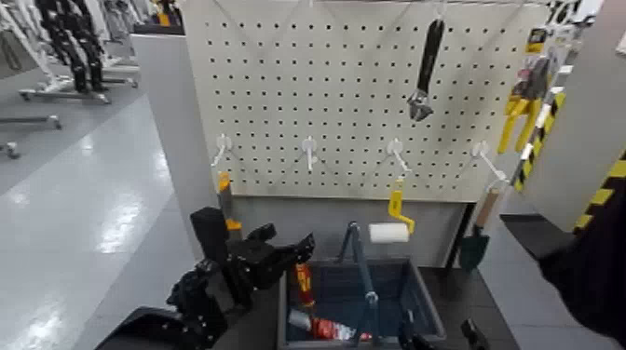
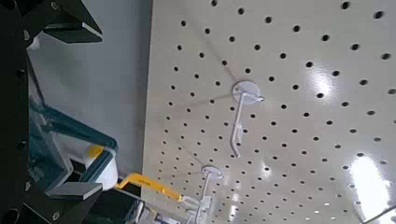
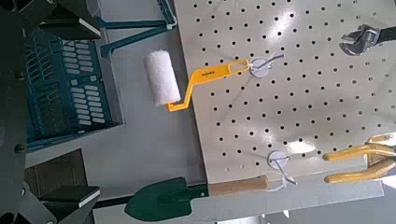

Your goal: Put the red screwdriver into the crate.

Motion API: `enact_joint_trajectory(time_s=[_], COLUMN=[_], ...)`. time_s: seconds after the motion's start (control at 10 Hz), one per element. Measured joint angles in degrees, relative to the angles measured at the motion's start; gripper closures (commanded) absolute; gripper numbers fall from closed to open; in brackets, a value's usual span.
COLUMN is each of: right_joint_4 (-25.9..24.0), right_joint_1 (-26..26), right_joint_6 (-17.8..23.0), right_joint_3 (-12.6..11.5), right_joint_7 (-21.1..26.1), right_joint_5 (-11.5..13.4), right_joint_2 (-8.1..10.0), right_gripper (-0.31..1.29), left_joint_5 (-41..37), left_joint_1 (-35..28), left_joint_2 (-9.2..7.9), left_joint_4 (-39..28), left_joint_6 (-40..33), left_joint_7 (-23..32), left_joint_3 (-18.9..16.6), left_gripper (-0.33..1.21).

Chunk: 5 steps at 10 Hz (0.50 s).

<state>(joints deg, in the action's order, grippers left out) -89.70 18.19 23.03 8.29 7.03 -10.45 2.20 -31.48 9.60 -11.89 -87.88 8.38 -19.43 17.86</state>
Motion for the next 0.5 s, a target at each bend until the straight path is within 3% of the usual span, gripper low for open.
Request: enact_joint_trajectory(time_s=[0.5], right_joint_4=[-0.04], right_joint_1=[0.17], right_joint_6=[1.01], right_joint_3=[-0.51], right_joint_7=[-0.35], right_joint_5=[0.00], right_joint_2=[-0.06], right_gripper=[0.13], left_joint_5=[15.00], left_joint_1=[-8.78], left_joint_2=[1.07], left_joint_4=[-3.90], left_joint_6=[-9.74], left_joint_7=[6.56], left_joint_3=[-4.85], left_gripper=[0.11])
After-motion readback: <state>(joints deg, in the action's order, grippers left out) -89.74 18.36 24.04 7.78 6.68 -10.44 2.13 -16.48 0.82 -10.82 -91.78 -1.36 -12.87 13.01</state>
